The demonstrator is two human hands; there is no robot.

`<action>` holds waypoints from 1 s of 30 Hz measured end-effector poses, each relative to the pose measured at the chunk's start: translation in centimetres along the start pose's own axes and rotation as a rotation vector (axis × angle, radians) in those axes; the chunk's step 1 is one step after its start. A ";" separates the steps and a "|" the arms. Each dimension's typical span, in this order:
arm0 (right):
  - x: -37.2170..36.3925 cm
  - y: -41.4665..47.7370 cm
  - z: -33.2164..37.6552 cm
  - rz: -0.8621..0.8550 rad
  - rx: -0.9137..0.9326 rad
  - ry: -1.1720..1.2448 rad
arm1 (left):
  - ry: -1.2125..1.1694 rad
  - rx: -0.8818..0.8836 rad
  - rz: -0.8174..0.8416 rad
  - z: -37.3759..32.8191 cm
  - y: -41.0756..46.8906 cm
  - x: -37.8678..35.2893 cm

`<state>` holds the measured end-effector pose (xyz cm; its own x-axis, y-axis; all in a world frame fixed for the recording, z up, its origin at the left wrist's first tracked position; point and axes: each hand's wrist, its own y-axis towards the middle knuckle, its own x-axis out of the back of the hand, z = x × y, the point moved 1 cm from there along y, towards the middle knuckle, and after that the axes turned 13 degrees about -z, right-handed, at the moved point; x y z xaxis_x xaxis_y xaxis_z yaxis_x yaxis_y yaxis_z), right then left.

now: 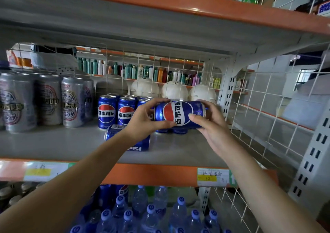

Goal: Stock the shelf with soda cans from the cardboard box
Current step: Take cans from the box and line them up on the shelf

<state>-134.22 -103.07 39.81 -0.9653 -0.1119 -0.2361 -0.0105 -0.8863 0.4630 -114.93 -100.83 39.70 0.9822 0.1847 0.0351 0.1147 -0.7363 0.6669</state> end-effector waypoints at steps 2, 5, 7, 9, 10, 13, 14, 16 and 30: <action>0.7 0.3 0.1 0.034 0.012 -0.166 | 0.020 -0.010 0.043 -0.1 0.3 0.2; 1.5 0.7 0.9 0.092 0.076 -0.414 | 0.083 -0.023 0.130 -0.2 0.8 0.7; 1.6 0.9 1.9 0.168 0.114 -0.564 | 0.109 -0.009 0.202 -0.5 1.1 0.8; 1.4 1.0 2.8 0.279 0.098 -0.693 | 0.157 -0.035 0.285 -1.1 1.3 0.8; 1.1 1.0 3.1 0.336 0.072 -0.739 | 0.186 -0.058 0.320 -1.5 1.5 0.7; 0.7 1.0 3.0 0.433 0.002 -0.843 | 0.248 -0.099 0.393 -2.5 1.7 0.6; 0.6 0.9 2.9 0.448 -0.005 -0.875 | 0.281 -0.113 0.416 -2.7 1.8 0.7; 0.4 0.5 2.9 0.473 -0.001 -0.908 | 0.346 -0.136 0.466 -3.3 1.8 0.6; 1.3 -2.9 0.7 0.077 0.052 -0.398 | 0.034 0.123 0.192 -3.7 0.5 -1.5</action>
<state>-135.64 -100.30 38.72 -0.9892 0.0143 0.1456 0.0628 -0.8572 0.5111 -116.86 -99.08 42.76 0.9824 0.0541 0.1790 -0.0542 -0.8336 0.5497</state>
